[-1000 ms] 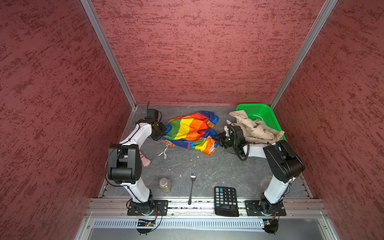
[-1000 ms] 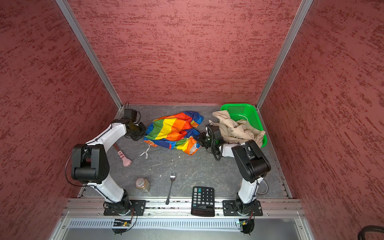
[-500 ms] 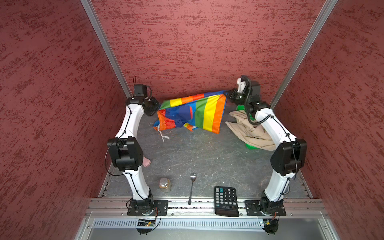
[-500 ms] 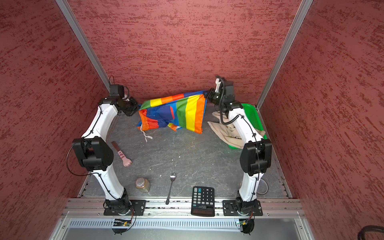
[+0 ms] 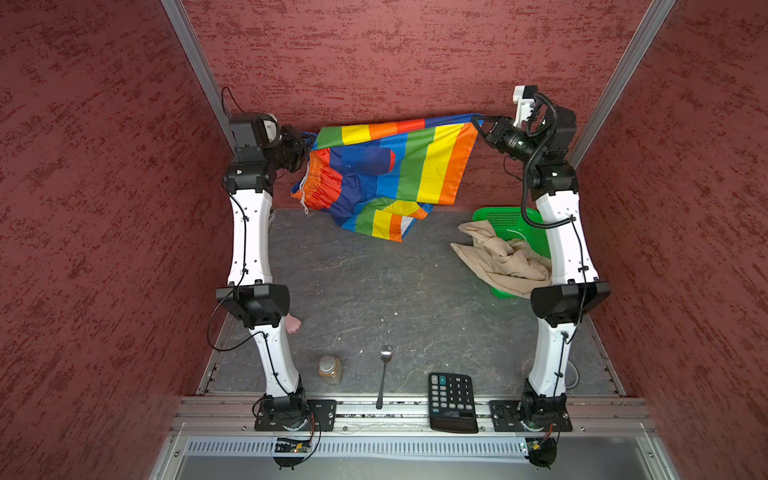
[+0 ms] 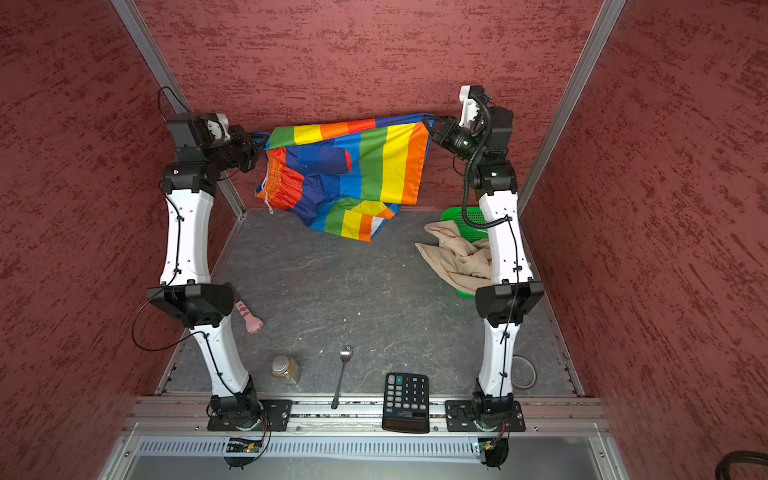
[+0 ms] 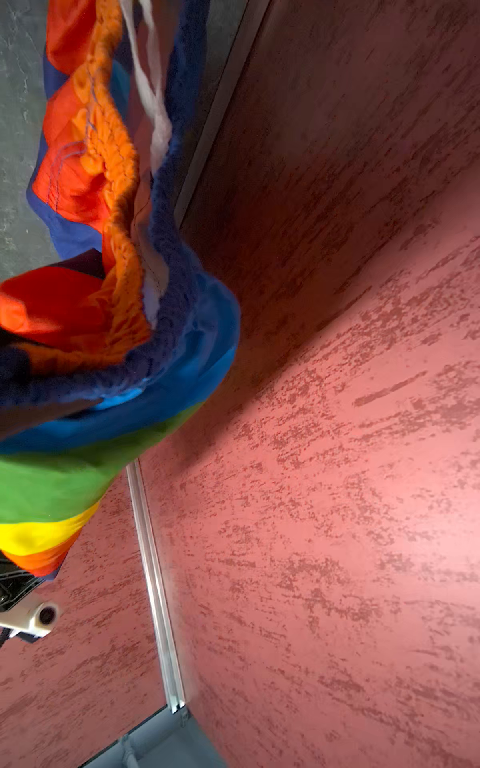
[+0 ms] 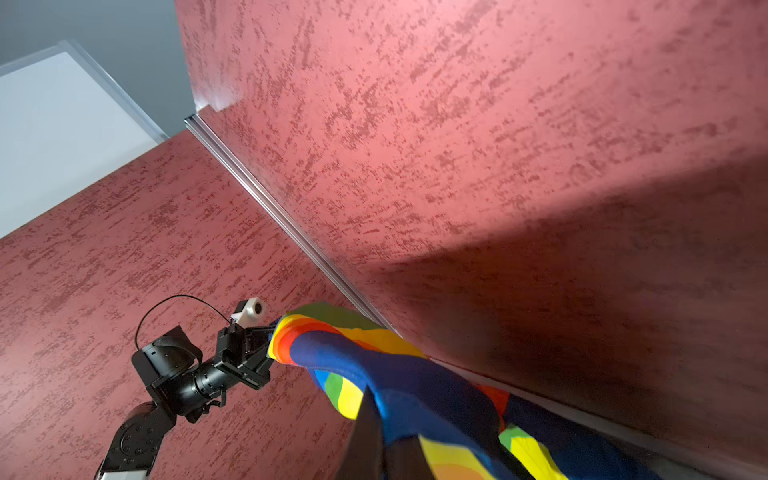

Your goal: Fold and stack the shorts

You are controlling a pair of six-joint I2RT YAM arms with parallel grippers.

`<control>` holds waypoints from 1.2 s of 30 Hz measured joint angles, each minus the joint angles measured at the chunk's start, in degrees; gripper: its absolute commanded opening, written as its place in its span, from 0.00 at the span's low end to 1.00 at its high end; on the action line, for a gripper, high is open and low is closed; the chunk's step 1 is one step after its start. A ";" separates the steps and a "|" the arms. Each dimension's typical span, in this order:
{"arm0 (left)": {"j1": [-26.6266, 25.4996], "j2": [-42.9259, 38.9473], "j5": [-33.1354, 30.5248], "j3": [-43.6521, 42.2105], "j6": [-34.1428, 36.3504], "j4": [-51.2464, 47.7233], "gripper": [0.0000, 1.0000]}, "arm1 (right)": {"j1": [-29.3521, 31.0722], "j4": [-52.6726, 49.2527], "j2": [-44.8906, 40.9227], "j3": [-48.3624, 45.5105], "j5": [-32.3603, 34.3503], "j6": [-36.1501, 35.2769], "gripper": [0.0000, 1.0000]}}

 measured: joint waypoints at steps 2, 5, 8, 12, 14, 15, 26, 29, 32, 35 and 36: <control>-0.55 -6.71 1.22 -12.44 1.86 3.69 0.00 | 0.07 2.64 -8.59 -15.56 0.59 -1.84 0.00; -1.77 -20.33 3.58 -37.51 3.58 10.73 0.00 | 0.31 8.96 -25.05 -44.57 2.73 -3.30 0.00; -3.06 -32.15 5.86 -60.11 5.16 14.71 0.00 | 0.44 11.98 -37.86 -65.09 5.03 -3.93 0.00; -4.59 -41.27 6.54 -84.83 6.05 17.18 0.00 | 0.50 15.30 -47.21 -81.81 6.34 -2.78 0.00; -5.53 -42.23 6.32 -93.39 6.05 17.16 0.00 | 0.55 16.37 -49.77 -88.63 6.60 -1.73 0.00; -6.08 -42.25 6.19 -96.54 6.03 16.96 0.00 | 0.57 16.48 -50.73 -91.80 6.80 -1.16 0.00; -13.92 -48.11 4.52 -108.59 5.55 12.09 0.63 | 0.70 0.15 -55.95 -103.23 15.10 -3.82 0.45; -13.60 -52.11 3.96 -107.49 5.99 9.11 0.63 | 0.72 -6.03 -57.13 -100.72 19.61 -5.84 0.55; -11.04 -55.17 0.09 -103.86 6.67 3.41 0.60 | 0.72 -10.95 -58.23 -95.47 23.93 -7.65 0.56; -6.10 -56.98 -6.60 -97.92 7.15 -3.39 0.59 | 1.22 -14.47 -58.55 -87.84 28.22 -9.25 0.57; -4.42 -57.18 -8.76 -96.17 7.30 -5.03 0.61 | 1.68 -15.06 -58.58 -85.50 29.70 -9.57 0.57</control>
